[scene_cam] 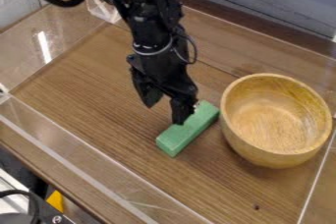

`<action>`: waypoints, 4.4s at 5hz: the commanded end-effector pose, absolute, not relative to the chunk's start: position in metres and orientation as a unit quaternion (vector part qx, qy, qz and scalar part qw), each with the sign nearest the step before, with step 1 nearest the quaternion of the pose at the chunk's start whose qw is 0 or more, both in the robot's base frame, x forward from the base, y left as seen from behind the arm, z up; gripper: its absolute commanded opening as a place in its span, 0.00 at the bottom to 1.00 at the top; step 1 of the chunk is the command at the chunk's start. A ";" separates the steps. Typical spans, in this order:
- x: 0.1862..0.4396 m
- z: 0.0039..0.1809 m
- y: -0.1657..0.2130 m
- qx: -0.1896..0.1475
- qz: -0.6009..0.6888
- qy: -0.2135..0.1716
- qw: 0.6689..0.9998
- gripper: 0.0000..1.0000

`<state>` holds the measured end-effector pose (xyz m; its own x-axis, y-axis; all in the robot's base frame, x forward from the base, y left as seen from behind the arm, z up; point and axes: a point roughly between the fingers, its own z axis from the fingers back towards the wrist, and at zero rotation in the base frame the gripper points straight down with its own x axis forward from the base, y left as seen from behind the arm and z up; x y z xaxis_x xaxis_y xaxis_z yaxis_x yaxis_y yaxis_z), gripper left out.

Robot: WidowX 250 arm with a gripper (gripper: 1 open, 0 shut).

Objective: Remove the green block from inside the brown bowl and put it on the table

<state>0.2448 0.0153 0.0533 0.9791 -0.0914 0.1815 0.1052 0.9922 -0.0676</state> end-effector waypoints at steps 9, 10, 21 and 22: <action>0.280 0.117 0.029 -0.036 0.045 -0.168 0.984 1.00; 0.283 0.113 0.041 -0.031 0.060 -0.172 0.983 1.00; 0.265 0.127 0.042 -0.020 0.032 -0.176 0.984 1.00; 0.273 0.130 0.064 -0.015 0.033 -0.183 0.982 1.00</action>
<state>0.2668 0.0612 0.1183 0.9451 0.0752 0.3181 -0.0618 0.9967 -0.0519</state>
